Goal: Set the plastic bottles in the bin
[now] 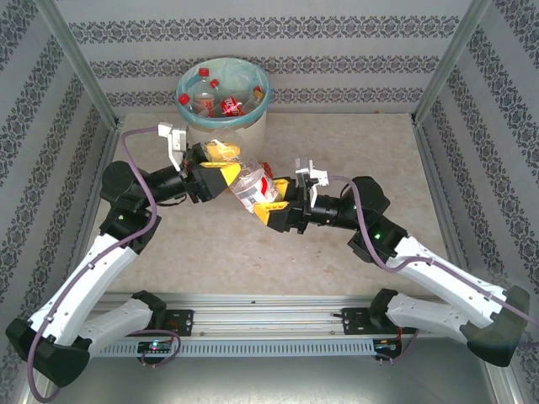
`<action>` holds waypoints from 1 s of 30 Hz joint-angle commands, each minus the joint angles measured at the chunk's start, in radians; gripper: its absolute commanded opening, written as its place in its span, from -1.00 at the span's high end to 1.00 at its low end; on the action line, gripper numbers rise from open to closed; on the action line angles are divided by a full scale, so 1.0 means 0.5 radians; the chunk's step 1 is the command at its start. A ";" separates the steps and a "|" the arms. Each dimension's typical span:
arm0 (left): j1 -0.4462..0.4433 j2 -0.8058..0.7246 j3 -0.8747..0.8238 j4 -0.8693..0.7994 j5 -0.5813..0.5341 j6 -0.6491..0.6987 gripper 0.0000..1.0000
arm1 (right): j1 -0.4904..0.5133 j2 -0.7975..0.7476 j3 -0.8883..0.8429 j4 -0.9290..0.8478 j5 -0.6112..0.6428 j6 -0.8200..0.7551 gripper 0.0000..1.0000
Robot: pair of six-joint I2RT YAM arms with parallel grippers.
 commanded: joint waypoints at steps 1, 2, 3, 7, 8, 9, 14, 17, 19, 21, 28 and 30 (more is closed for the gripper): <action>-0.024 -0.050 -0.016 0.216 0.052 -0.014 -0.35 | -0.004 0.041 0.079 0.185 -0.134 0.097 -0.01; -0.024 -0.053 -0.024 0.241 0.045 -0.016 -0.32 | -0.005 0.061 0.089 0.194 -0.164 0.106 -0.01; -0.026 -0.057 -0.026 0.253 0.041 -0.013 -0.27 | -0.004 0.079 0.098 0.195 -0.192 0.112 -0.02; -0.024 -0.080 -0.035 0.268 0.013 0.021 -0.17 | -0.002 0.068 0.092 0.177 -0.165 0.106 -0.12; -0.024 -0.091 -0.042 0.266 -0.013 0.039 -0.14 | -0.002 0.049 0.079 0.166 -0.123 0.085 -0.17; -0.025 -0.110 -0.048 0.253 -0.057 0.063 -0.11 | -0.004 0.024 0.063 0.139 -0.064 0.058 -0.24; -0.024 -0.196 -0.009 -0.057 -0.380 0.316 -0.07 | 0.022 -0.169 -0.031 -0.074 0.470 -0.183 -0.60; -0.024 -0.209 0.099 -0.311 -0.623 0.512 -0.07 | 0.053 -0.324 -0.090 -0.159 0.836 -0.337 -0.66; -0.024 -0.196 0.182 -0.413 -0.766 0.646 -0.08 | 0.070 -0.408 -0.106 -0.221 1.020 -0.437 -0.67; -0.025 -0.144 0.319 -0.537 -0.916 0.814 -0.09 | 0.078 -0.481 -0.106 -0.297 1.220 -0.513 -0.67; -0.023 0.380 1.017 -1.018 -1.505 1.416 -0.09 | 0.078 -0.555 -0.032 -0.486 1.504 -0.600 -0.67; -0.018 0.615 1.244 -1.158 -1.669 1.607 -0.09 | 0.076 -0.556 0.005 -0.534 1.546 -0.581 -0.67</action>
